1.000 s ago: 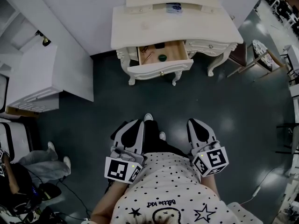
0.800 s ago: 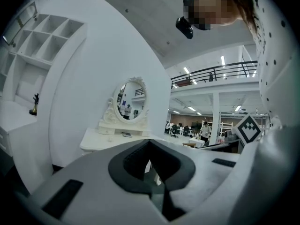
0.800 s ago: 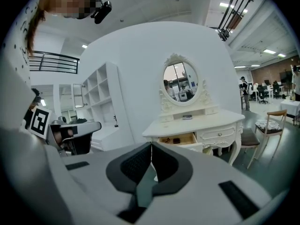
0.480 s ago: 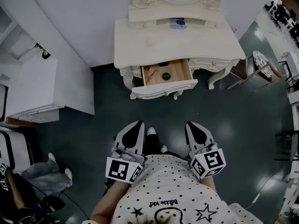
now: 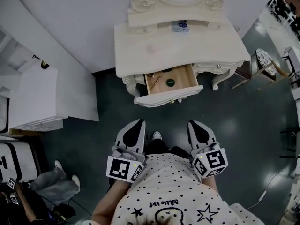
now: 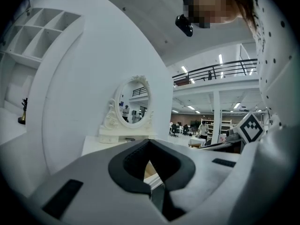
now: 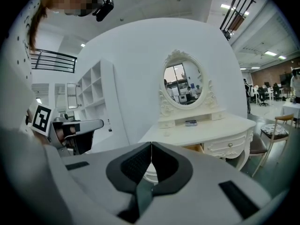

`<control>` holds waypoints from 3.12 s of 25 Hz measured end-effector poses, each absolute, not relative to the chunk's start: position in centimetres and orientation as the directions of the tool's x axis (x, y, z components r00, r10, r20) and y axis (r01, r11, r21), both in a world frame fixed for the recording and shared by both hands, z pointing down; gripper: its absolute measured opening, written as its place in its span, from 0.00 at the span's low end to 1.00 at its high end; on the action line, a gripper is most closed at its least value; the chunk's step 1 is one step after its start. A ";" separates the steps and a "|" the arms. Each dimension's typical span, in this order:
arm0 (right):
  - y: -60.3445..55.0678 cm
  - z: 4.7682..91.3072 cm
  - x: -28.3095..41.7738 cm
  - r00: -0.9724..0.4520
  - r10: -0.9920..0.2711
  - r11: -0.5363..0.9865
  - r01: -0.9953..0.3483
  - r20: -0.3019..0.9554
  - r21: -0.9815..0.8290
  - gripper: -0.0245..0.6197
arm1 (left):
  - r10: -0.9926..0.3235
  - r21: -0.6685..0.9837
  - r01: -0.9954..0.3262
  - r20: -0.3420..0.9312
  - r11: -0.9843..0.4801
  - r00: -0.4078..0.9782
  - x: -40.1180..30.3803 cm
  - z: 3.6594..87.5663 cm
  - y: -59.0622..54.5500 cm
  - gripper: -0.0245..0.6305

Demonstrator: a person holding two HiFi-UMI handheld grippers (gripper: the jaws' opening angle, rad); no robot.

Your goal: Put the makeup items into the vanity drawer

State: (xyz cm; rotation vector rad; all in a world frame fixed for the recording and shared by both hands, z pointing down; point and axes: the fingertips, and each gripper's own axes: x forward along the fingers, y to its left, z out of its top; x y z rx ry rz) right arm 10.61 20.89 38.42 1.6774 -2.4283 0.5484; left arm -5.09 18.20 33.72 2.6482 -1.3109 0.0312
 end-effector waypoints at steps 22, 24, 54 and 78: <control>12.9 39.8 12.1 -0.453 -0.833 0.387 -0.887 0.317 -0.253 0.05 | -0.854 0.145 -0.868 0.159 -0.475 0.495 -4.6 35.1 12.4 0.03; 11.2 39.5 13.1 -0.467 -0.828 0.406 -0.881 0.310 -0.244 0.05 | -0.867 0.149 -0.877 0.148 -0.457 0.476 -3.8 34.8 11.2 0.03; 2.2 40.8 14.0 -0.609 -0.700 0.560 -0.792 0.374 -0.243 0.05 | -0.937 0.209 -0.936 0.147 -0.284 0.317 -2.5 36.0 4.6 0.03; -4.8 39.7 6.7 -0.507 -0.786 0.437 -0.860 0.353 -0.262 0.05 | -0.900 0.181 -0.906 0.146 -0.383 0.410 -10.9 34.9 -3.8 0.03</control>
